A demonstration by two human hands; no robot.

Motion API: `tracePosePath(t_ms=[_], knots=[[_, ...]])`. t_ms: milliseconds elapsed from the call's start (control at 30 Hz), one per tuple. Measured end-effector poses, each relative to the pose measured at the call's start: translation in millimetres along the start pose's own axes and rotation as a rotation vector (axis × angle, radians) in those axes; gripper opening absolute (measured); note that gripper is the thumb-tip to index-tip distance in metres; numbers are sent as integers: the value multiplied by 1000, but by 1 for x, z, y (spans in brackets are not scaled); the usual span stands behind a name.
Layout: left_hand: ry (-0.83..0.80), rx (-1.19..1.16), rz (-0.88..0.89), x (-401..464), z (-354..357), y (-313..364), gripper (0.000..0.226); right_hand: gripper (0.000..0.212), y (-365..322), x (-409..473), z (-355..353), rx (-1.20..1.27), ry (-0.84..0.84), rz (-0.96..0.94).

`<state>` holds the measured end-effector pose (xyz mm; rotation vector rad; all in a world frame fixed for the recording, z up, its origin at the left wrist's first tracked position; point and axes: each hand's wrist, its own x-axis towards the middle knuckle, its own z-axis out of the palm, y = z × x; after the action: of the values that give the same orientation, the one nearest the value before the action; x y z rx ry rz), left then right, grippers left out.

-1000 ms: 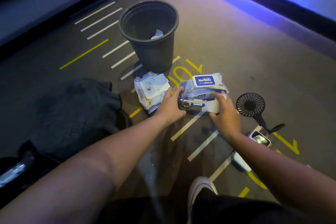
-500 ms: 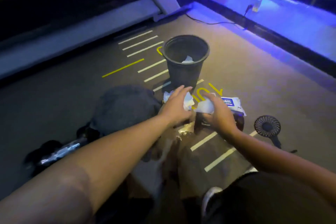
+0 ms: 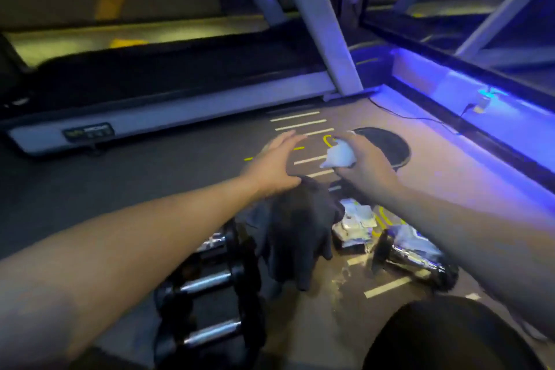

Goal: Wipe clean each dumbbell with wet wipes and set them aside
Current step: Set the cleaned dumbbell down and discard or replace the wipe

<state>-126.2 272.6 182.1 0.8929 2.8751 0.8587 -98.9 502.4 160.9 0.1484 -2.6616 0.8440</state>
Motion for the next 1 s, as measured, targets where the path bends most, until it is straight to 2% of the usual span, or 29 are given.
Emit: tracePosePath(t_ms=[167,367,600,1000], knots=[[85,56,-81,-41,-72,-50,89,64,-77,38,27,-30,-47,-125],[128,112,-231,-105,-116,-130,88,63,-148,36,106,3,-169,-199],[-20,99,-402,-177,-60,-220,90,65,-154,-2,211,31,-390,-181],[-179,-80,-657,-192,39,-287,91,65,-92,-29,289,-14,-605,14]])
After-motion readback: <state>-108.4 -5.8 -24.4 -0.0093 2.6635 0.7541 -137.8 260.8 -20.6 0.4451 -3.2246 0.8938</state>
